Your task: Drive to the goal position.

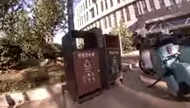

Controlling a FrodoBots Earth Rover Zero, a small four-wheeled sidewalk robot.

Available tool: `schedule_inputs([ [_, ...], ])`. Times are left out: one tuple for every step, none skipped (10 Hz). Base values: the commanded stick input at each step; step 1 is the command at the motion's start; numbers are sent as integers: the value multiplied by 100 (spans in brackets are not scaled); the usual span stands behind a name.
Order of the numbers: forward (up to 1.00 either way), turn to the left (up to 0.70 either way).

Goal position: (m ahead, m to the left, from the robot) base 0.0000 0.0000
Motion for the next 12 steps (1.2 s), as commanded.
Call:
schedule_inputs([
  [0, -45],
  [0, -45],
  [0, -45],
  [0, -45],
  [0, -45],
  [0, -45],
  [0, -45],
  [0, -32],
  [0, -6],
  [0, 0],
  [0, 0],
  [0, 0],
])
